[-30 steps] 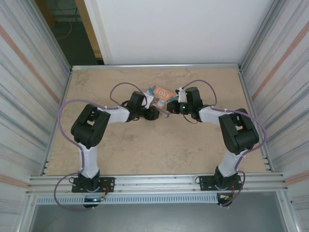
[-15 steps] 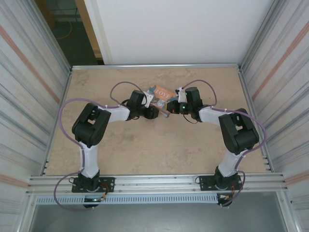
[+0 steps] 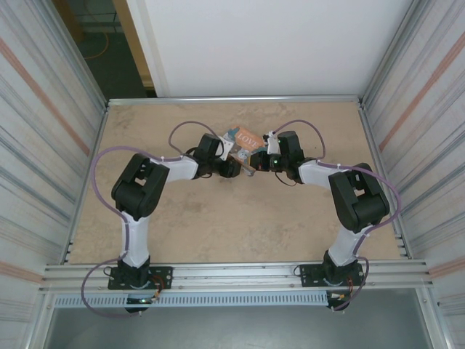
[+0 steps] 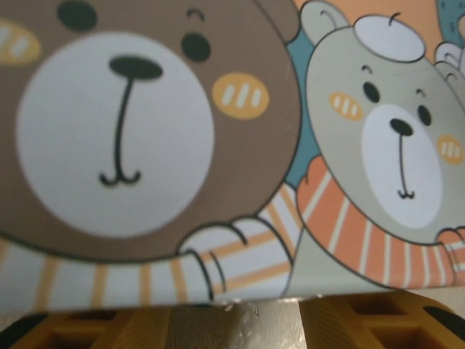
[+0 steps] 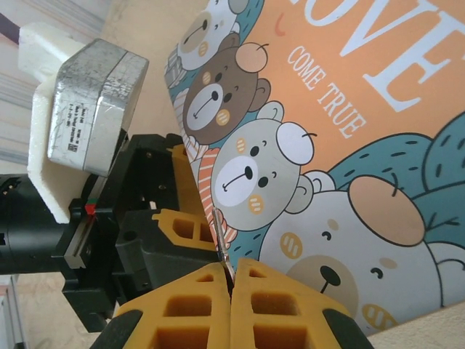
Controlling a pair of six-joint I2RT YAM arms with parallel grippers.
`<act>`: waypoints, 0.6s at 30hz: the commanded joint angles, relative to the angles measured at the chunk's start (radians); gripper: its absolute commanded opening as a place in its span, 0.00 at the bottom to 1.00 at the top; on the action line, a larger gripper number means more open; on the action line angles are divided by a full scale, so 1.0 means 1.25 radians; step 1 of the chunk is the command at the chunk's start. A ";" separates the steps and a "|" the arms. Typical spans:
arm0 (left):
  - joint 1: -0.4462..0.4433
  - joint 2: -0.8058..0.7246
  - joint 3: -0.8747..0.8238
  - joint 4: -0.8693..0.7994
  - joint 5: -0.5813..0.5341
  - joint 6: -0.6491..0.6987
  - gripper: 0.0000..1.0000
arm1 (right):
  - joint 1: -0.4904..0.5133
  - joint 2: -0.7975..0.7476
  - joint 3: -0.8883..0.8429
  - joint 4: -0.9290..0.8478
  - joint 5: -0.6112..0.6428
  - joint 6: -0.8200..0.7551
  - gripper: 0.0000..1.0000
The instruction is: Unlock the padlock with the key
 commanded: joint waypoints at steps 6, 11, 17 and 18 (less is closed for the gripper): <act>-0.014 0.023 0.046 -0.019 -0.030 0.007 0.46 | 0.013 0.019 0.006 -0.047 0.010 -0.005 0.00; -0.014 0.023 0.051 -0.013 -0.040 -0.003 0.40 | 0.014 0.018 0.005 -0.040 0.007 0.000 0.00; -0.014 0.011 0.039 0.004 -0.044 -0.013 0.32 | 0.014 -0.001 0.006 -0.030 -0.001 0.009 0.00; -0.014 0.009 0.037 0.007 -0.043 -0.014 0.32 | 0.013 -0.008 0.007 -0.031 -0.001 0.009 0.00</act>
